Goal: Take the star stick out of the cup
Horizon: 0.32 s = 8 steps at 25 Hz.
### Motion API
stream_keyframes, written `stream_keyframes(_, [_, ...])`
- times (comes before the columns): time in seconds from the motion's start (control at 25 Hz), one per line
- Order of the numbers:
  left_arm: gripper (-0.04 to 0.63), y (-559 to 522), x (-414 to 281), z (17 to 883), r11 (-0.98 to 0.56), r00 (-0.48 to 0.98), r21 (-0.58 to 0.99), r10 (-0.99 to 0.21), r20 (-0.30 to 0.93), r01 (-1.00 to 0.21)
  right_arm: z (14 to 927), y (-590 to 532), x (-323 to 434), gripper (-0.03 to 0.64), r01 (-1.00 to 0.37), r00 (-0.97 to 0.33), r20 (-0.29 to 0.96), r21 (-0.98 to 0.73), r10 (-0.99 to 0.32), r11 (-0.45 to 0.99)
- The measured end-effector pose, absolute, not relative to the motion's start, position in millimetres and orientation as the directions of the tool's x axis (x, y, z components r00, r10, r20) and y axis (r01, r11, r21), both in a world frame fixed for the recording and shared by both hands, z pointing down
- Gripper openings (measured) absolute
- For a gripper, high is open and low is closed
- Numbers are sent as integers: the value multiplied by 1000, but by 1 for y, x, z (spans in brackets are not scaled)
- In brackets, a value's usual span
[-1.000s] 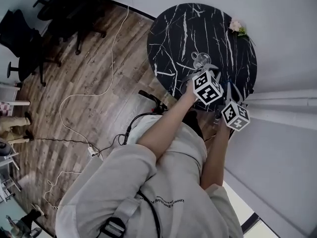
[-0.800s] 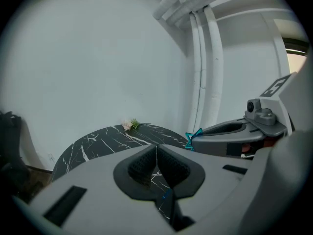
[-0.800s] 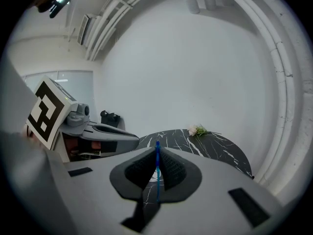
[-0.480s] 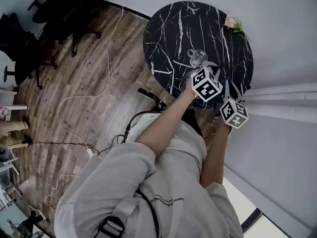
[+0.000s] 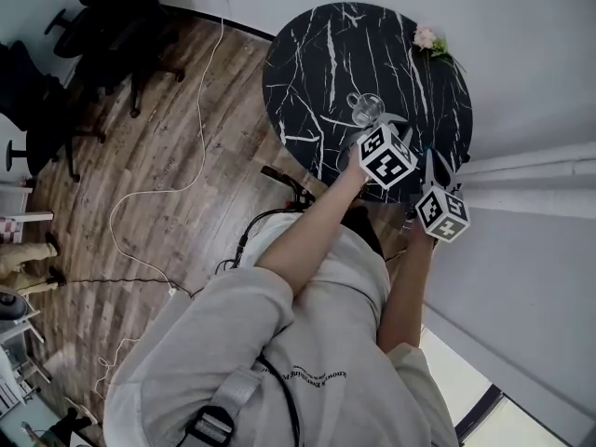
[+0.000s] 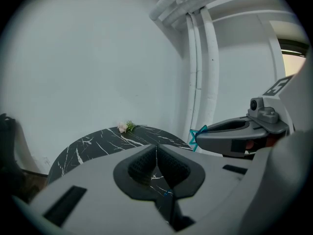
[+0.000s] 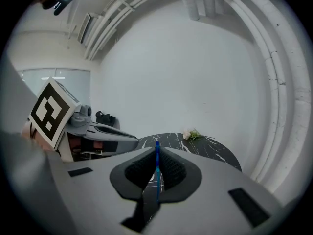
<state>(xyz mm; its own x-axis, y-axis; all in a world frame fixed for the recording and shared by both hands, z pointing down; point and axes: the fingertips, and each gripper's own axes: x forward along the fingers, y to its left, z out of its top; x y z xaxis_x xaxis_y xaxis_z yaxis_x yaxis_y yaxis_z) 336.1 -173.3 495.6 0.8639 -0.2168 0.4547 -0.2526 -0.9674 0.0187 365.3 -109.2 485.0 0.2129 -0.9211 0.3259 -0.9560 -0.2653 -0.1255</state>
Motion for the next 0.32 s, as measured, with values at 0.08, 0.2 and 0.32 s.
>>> stream_keyframes(0.08, [25, -172, 338, 497, -969, 864, 20, -210, 458, -246, 485, -108, 368, 43, -954, 218, 325, -128, -920, -272])
stream_keyframes(0.2, [25, -173, 340, 498, -970, 864, 15, -208, 460, -241, 490, -107, 371, 43, -951, 224, 330, -131, -917, -280])
stream_keyframes(0.32, [25, -173, 340, 499, -971, 864, 15, -206, 460, -239, 494, -103, 373, 43, -949, 233, 339, -125, -911, -289])
